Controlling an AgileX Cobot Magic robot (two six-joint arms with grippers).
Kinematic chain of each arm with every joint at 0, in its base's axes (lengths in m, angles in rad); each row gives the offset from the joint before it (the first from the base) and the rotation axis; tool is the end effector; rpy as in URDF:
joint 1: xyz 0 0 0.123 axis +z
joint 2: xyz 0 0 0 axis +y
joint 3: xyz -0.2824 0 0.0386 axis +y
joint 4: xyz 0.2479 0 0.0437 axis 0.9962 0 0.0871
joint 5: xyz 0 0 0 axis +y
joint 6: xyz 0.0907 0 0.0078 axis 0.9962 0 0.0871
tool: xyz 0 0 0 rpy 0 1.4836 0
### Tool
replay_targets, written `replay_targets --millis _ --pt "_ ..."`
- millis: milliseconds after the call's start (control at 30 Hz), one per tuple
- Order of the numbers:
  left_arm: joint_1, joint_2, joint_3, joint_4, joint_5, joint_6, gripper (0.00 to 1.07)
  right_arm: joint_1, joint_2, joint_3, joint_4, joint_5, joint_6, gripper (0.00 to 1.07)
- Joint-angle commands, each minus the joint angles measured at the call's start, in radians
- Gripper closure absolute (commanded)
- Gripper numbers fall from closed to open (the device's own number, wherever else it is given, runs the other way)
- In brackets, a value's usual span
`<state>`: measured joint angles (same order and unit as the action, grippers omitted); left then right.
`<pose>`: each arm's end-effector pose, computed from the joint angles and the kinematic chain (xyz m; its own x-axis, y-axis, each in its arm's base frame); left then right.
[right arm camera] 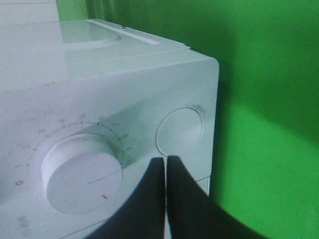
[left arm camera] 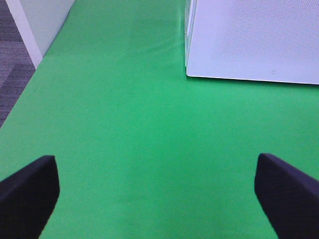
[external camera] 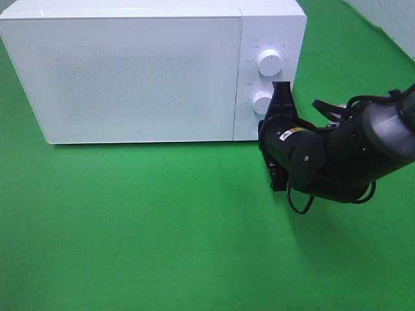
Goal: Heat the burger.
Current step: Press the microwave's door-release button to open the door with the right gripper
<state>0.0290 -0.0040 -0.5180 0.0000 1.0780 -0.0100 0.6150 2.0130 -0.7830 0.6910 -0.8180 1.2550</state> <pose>-0.0083 -0.0002 0.2807 -0.4513 -0.0231 -0.8921 -0.0335 0.9994 -0.0089 0.3120 0.1686 0.1072 -0.0953 0.9952 -0.0227 0.3849 0.0578 0.9211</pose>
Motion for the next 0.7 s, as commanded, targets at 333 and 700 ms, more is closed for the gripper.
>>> replay_targets --millis 333,700 --pt "0.001 -0.005 0.003 0.000 -0.010 0.002 0.06 -0.043 0.091 -0.103 -0.023 0.055 -0.002 1.07" --pt "0.001 -0.005 0.003 0.000 -0.010 0.002 0.06 -0.066 0.131 -0.165 -0.015 0.045 -0.001 1.07"
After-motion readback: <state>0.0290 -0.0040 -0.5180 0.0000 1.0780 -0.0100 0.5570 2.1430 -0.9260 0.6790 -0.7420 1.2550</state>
